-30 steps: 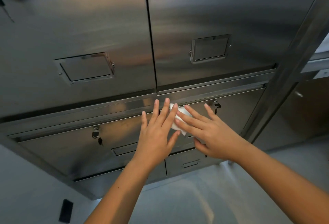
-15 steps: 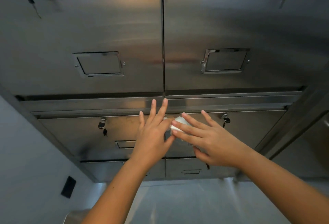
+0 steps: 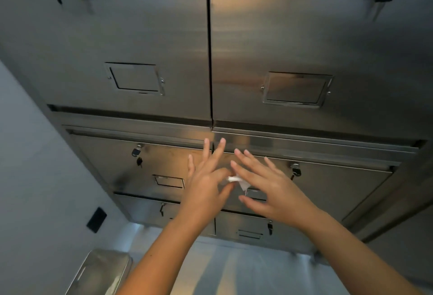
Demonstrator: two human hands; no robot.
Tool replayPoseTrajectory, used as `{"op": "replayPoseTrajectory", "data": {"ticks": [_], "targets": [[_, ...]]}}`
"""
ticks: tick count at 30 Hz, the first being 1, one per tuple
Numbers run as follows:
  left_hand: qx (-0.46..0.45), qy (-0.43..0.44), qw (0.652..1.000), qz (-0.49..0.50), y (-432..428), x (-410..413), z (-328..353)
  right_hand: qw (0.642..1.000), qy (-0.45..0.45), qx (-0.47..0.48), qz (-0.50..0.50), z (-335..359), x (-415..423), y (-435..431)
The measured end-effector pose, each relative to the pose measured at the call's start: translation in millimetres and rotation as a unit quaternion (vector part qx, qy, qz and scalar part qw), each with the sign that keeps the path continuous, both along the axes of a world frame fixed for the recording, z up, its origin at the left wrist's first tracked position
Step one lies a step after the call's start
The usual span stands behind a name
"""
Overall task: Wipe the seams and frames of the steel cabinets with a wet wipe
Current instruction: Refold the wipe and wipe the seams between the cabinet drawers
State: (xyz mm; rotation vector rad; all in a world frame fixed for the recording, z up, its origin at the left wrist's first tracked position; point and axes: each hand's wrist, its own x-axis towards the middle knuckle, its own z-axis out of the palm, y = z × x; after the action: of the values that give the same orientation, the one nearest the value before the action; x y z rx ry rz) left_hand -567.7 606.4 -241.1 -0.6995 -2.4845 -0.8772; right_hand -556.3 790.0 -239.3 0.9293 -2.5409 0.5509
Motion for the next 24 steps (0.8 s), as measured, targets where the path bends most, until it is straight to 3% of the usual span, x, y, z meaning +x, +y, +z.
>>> {"op": "replayPoseTrajectory", "data": {"ticks": [5, 9, 16, 20, 24], "targets": [[0.034, 0.011, 0.999, 0.026, 12, 15, -9, 0.997, -0.004, -0.074, -0.003, -10, -7, 9], [0.053, 0.026, 0.997, 0.047, 19, 29, -12, 0.997, 0.043, -0.049, 0.028, -17, -8, 16], [-0.032, 0.022, 0.990, 0.139, 9, 53, -17, 0.993, 0.084, -0.051, 0.067, -21, -4, 0], [-0.056, 0.023, 0.982, 0.179, -7, 69, -23, 0.989, 0.063, -0.060, 0.116, -25, -2, -17], [0.054, -0.007, 0.980, 0.193, -25, 86, -23, 0.970, -0.045, -0.132, 0.198, -22, 1, -42]]}}
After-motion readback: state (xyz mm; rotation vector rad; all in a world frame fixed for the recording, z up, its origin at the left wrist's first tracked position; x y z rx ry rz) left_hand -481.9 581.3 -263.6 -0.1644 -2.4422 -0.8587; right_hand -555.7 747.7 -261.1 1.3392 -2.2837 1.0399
